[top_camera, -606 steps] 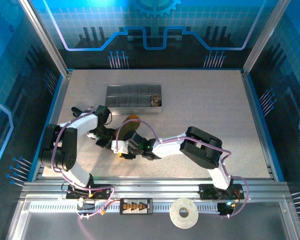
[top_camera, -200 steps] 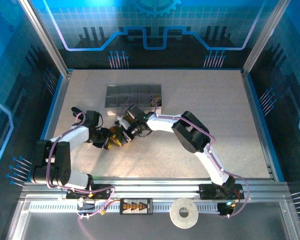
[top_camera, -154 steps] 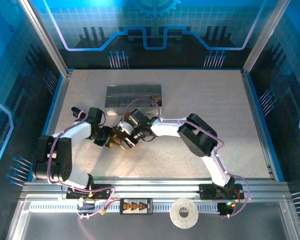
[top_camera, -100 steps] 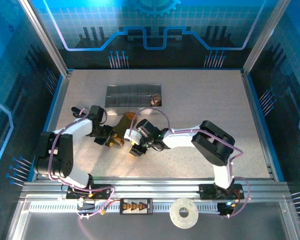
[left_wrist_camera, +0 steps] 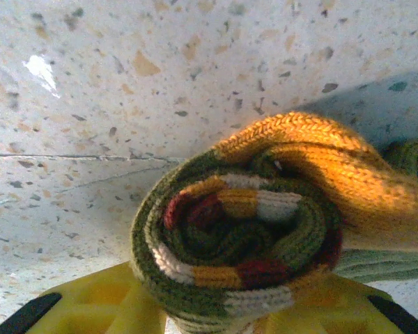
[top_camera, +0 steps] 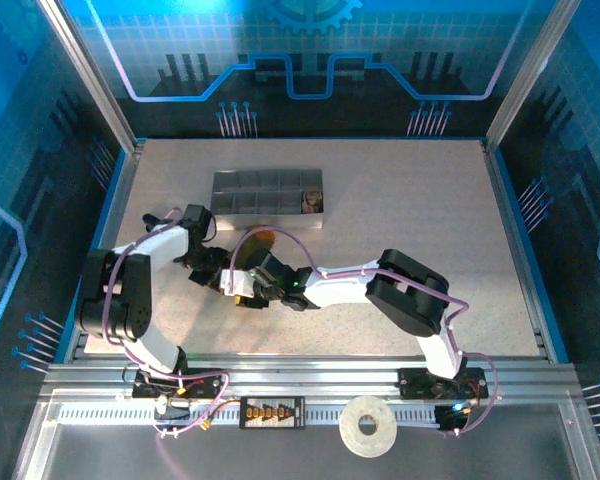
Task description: Roll the socks
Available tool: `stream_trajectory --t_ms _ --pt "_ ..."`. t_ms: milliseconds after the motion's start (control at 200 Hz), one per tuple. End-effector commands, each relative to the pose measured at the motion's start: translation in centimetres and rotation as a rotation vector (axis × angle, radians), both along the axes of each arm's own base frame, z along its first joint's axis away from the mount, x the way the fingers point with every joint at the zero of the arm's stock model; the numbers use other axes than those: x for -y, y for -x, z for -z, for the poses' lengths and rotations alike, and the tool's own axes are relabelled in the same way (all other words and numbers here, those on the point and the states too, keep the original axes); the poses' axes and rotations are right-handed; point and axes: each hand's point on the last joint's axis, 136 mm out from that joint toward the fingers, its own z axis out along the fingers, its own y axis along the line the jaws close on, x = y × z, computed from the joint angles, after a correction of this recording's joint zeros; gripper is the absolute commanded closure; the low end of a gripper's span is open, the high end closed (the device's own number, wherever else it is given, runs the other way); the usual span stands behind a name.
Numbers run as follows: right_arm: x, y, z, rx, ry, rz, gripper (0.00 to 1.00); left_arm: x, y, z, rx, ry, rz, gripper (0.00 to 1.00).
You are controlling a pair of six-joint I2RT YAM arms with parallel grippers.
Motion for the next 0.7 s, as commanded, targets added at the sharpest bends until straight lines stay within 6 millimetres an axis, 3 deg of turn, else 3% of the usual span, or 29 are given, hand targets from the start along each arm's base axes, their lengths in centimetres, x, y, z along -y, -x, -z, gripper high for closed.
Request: stream_trajectory --t_ms 0,190,450,695 --pt "-0.4 -1.2 1.3 0.064 0.063 0.028 0.51 -0.8 5.4 2.6 -0.235 -0.063 0.044 0.64" --pt "-0.5 -2.4 2.3 0.097 0.103 0.065 0.55 -0.6 5.1 2.5 -0.226 -0.056 0.063 0.64" --pt "1.6 -3.5 5.8 0.044 0.228 0.170 0.74 -0.4 4.2 2.0 -0.197 -0.039 0.078 0.62" --pt "4.1 -2.0 8.8 -0.131 0.305 0.213 0.99 -0.6 1.4 -1.8 -0.057 0.000 0.021 0.42"
